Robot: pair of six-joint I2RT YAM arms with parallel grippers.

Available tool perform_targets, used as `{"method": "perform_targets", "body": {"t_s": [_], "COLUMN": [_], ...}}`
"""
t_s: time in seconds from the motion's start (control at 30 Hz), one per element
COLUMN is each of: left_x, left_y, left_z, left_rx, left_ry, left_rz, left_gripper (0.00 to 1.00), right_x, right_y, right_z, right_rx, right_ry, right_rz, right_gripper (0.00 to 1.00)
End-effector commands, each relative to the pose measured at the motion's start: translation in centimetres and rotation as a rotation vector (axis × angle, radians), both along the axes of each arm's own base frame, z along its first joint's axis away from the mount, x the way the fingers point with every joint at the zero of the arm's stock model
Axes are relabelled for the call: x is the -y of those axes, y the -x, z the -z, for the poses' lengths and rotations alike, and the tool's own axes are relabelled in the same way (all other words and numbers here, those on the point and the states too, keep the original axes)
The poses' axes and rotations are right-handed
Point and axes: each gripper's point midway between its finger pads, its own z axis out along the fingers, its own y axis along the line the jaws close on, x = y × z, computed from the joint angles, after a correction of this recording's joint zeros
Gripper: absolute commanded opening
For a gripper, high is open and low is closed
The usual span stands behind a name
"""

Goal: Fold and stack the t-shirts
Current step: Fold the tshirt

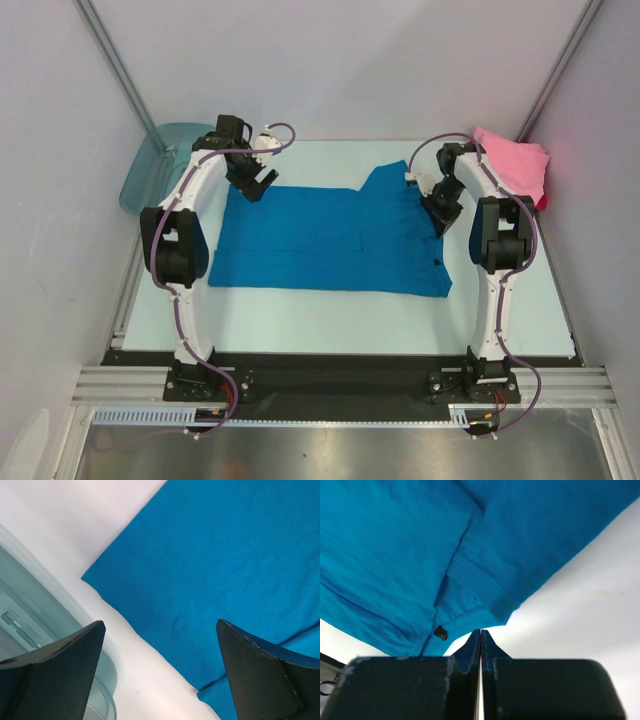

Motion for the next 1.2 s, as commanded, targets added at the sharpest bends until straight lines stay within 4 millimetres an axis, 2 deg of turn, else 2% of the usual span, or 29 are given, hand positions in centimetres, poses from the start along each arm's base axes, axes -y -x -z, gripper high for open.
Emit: {"method": "perform_targets", "body": {"t_s": [0.0, 0.17, 0.43, 0.7, 0.8, 1.1, 1.17], "left_x": [0.2, 0.3, 0.1, 0.1, 0.1, -0.3, -0.3], "left_y": [-0.3, -0.4, -0.5, -0.7, -0.8, -0.9, -0.9], "left_z": [-3.6, -3.5, -3.7, -3.5, -3.5, -3.7, -3.7], "left_rx": [0.09, 0.091, 0.105, 0.105, 0.107, 0.116, 0.114], "left_ry": [0.009, 0.014, 0.001, -0.001, -0.002, -0.021, -0.021], "left_rz": [0.005, 0.003, 0.009, 0.01, 0.009, 0.01, 0.008], "left_gripper": [1.0, 1.0, 1.0, 1.0, 1.0, 1.0, 1.0], "right_x": [-0.8, -1.6, -0.9, -0.8, -0.5, 3.1, 5.1], "right_y": [-0.9, -1.8, -1.5, -3.2, -3.3, -3.6, -3.6], "right_z": [-1.0, -0.4, 2.3, 2.7, 3.7, 5.2, 5.3], "right_rx": [0.06, 0.077, 0.038, 0.072, 0.059, 0.04, 0.039], "right_ry": [-0.004, -0.006, 0.01, 0.013, 0.025, 0.07, 0.078], "right_rz": [-0.004, 0.002, 0.017, 0.043, 0.053, 0.101, 0.135], "right_gripper": [0.0, 0.0, 0.0, 0.0, 0.0, 0.0, 0.0]}}
